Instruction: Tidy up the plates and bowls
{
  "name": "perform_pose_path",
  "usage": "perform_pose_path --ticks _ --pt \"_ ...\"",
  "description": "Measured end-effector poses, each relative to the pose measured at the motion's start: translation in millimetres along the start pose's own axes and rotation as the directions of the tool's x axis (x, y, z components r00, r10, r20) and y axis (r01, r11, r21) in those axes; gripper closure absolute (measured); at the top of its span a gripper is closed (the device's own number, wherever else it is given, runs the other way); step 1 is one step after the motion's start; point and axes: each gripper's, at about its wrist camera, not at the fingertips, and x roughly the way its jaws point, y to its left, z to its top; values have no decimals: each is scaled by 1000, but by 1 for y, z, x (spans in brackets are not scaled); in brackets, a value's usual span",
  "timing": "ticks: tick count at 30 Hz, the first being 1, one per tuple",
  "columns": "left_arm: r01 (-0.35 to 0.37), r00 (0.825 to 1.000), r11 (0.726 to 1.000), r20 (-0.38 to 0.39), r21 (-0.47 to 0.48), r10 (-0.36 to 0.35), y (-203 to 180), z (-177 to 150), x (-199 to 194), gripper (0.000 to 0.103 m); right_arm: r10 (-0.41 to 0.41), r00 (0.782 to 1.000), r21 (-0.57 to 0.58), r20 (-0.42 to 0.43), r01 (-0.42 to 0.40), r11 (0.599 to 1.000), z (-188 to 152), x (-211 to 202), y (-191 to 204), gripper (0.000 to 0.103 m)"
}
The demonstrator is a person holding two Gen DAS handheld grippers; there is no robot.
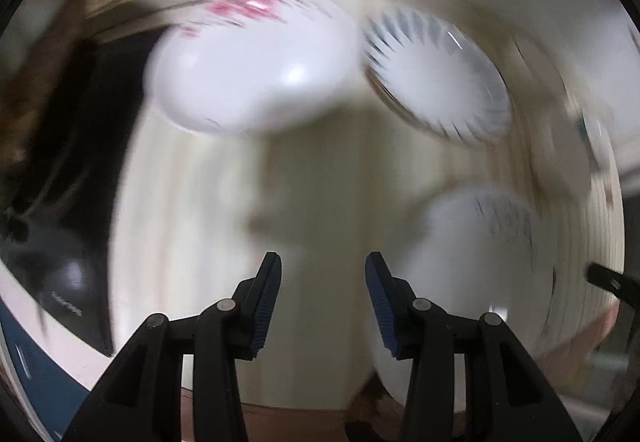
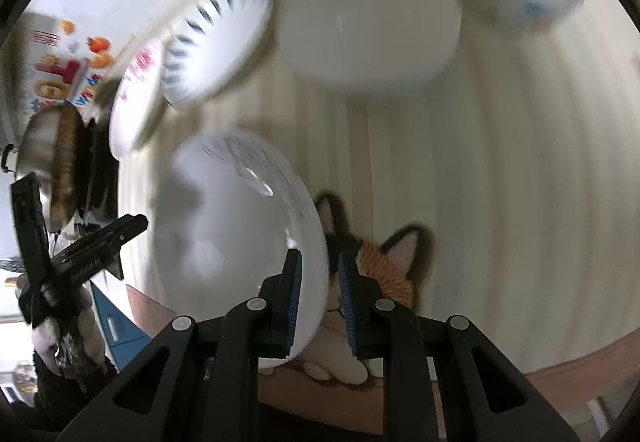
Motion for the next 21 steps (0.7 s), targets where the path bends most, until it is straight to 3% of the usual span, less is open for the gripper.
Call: perform_pose_path --ticks 3,5,7,13,16,21 --pt "-2 999 997 54 -74 6 27 17 -1 62 28 996 -56 85 -23 998 19 -31 34 65" --pt "7 998 994 55 -106 -1 44 35 7 62 106 986 -133 132 -89 987 44 -37 70 62" --pt "26 998 989 56 -147 -18 54 49 17 62 133 980 -203 149 -101 974 72 -26 104 62" --pt "40 998 963 62 -266 -24 91 78 39 62 168 979 -362 116 -116 925 174 54 197 62" --pt "54 998 947 58 -316 -38 104 85 48 62 140 986 -411 88 -92 907 220 98 233 62" --pt "62 998 936 40 -346 -51 111 94 64 62 71 995 -492 76 -25 870 258 147 266 64"
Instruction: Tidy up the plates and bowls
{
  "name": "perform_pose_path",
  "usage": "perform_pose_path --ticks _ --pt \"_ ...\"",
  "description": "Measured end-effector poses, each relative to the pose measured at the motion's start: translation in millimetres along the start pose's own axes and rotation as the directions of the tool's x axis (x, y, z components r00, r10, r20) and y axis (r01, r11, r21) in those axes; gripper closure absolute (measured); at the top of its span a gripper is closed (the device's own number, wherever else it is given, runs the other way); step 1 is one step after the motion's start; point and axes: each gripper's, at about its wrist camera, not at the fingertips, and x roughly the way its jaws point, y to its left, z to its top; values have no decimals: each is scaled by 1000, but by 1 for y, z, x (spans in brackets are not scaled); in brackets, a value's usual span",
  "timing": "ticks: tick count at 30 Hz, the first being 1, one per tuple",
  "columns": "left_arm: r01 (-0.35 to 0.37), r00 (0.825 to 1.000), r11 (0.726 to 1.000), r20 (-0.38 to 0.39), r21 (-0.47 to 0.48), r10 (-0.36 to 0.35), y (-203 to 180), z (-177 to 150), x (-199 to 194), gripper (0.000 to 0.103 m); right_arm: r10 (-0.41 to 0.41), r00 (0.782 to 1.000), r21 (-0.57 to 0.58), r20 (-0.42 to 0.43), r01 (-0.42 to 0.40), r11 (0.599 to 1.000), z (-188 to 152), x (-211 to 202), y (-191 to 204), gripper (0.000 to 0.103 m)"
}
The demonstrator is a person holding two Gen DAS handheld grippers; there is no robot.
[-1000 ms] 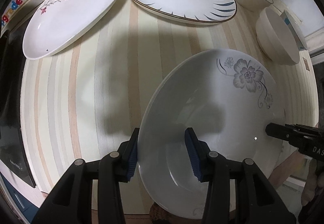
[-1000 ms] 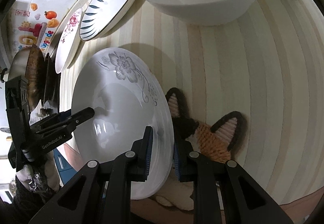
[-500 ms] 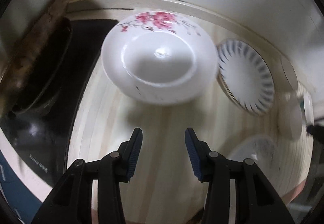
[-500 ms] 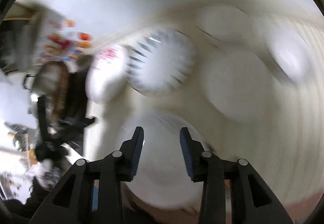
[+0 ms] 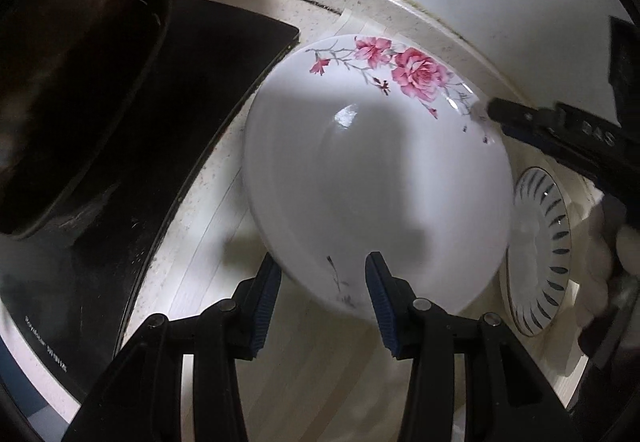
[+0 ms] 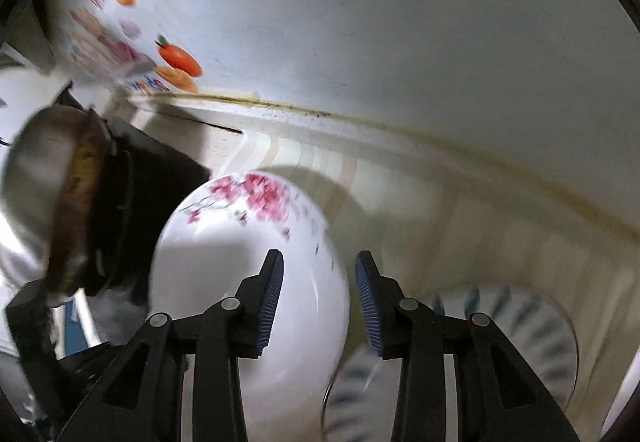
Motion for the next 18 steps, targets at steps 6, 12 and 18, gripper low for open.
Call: perform_pose_path --ticks 6,12,18 --pt "20 1000 999 -21 -26 -21 3 9 14 64 27 998 5 -54 -27 1000 21 37 -9 80" --pt "-3 1000 1000 2 -26 3 2 10 17 67 59 997 -48 -43 -61 997 24 44 -4 84" --pt "-10 1000 1000 8 -2 10 7 4 8 67 94 994 -58 -52 -96 994 15 34 -5 89"
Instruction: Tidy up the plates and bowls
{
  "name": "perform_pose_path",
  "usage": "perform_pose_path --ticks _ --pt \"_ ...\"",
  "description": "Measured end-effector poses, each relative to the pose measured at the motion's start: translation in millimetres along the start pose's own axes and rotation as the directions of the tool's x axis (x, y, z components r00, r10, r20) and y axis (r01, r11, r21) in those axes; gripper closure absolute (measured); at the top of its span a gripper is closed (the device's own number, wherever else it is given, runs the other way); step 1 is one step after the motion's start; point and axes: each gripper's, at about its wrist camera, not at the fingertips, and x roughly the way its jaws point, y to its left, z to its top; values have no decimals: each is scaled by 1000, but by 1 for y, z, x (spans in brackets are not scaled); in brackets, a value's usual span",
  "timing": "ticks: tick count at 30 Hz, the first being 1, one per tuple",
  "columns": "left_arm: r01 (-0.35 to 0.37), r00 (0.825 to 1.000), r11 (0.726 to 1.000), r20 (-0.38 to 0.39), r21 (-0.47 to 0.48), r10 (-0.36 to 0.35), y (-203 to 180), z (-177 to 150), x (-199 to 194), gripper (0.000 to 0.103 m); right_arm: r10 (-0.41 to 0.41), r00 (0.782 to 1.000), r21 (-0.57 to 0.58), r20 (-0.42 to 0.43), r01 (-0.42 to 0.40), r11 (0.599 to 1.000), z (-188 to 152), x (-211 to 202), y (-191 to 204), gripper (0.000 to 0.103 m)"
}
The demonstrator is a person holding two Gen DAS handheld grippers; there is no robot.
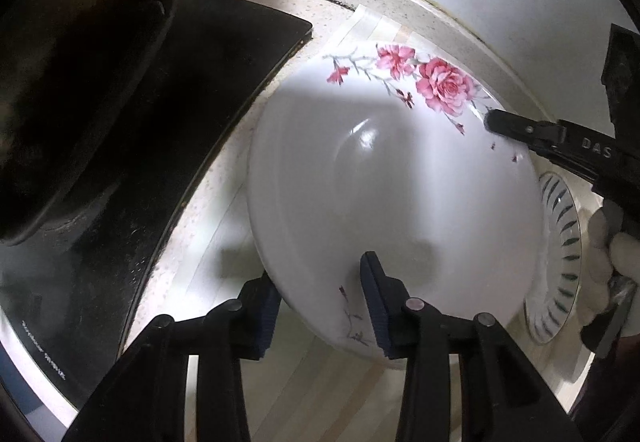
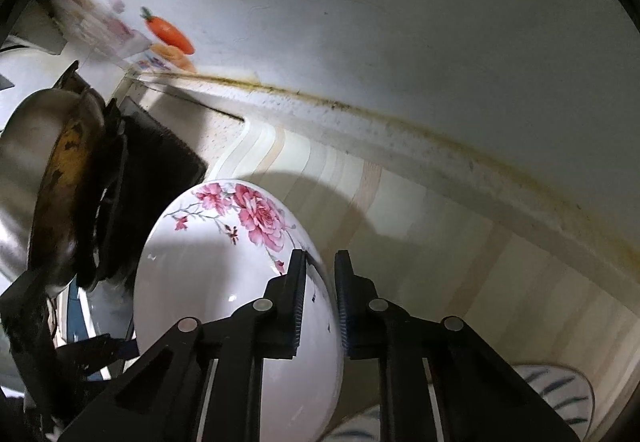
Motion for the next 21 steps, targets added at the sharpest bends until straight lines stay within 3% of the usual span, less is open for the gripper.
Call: perform_pose_path --ticks 10,21 --pt "40 999 998 25 45 -41 -7 -8 -32 67 26 999 28 23 -27 999 -45 -50 0 89" --pt "85 993 974 58 210 -99 -48 -44 -95 67 38 993 141 115 -54 988 -126 -142 -5 89"
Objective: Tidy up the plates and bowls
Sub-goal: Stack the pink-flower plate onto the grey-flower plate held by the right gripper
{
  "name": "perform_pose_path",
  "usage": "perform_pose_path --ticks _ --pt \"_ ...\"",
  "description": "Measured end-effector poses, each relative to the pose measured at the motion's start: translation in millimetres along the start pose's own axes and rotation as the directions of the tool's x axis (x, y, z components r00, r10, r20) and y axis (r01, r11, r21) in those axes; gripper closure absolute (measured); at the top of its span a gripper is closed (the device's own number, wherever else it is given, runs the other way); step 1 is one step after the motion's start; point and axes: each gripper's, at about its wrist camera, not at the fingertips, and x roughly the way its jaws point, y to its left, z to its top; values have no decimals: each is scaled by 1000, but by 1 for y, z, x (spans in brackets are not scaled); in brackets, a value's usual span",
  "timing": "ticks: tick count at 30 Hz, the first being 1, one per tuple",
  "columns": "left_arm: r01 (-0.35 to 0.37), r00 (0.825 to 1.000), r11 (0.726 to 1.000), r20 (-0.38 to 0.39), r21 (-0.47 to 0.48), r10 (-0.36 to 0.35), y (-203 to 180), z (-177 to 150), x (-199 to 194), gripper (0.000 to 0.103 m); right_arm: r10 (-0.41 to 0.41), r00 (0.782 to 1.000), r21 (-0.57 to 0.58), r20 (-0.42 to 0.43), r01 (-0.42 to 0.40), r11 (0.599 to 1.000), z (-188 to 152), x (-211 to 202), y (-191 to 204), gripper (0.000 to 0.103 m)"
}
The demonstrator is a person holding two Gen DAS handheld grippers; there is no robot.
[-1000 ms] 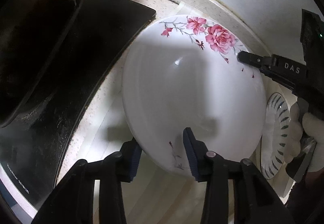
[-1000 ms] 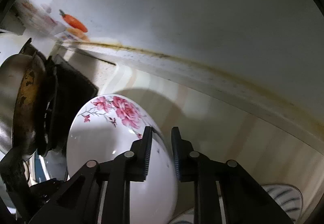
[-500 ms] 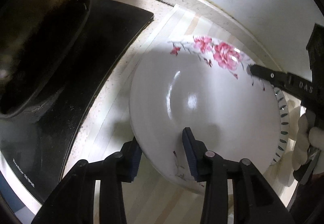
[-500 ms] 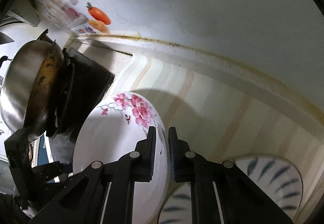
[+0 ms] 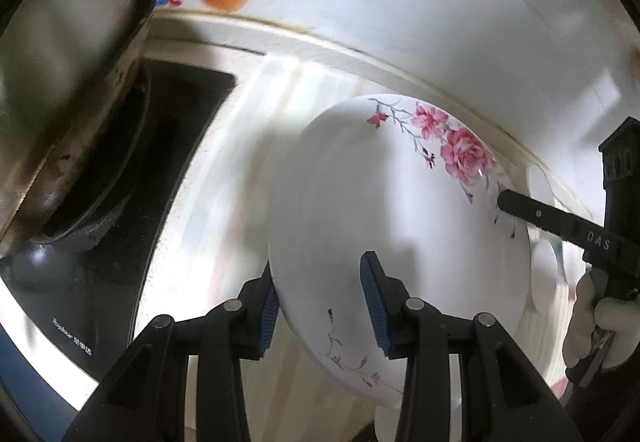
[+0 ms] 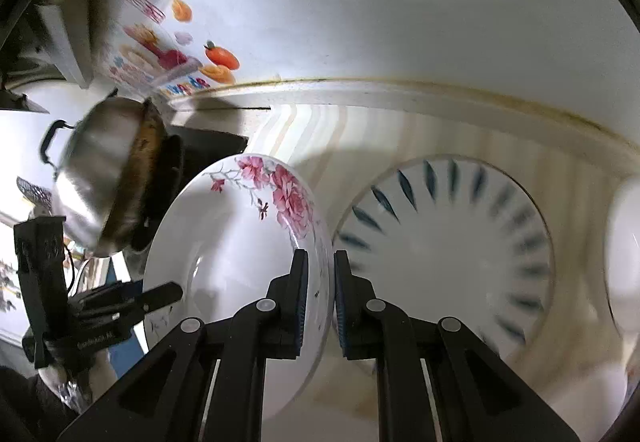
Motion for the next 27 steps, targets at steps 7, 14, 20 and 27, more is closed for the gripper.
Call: perform_pose_path --ticks 7,14,20,27 --pt "40 999 991 -22 126 -37 -42 -24 -13 67 -8 998 89 58 3 996 -68 -67 -17 89" --pt "75 994 971 -96 227 -55 -77 -58 -6 67 -38 993 195 113 16 981 -138 -115 -39 89" --pt "81 984 957 -175 277 -33 -90 -84 14 67 -50 995 281 92 22 959 -198 -126 -60 89" --pt "48 971 948 -235 313 29 -90 -104 34 67 -51 999 351 19 41 936 -244 -96 -78 89"
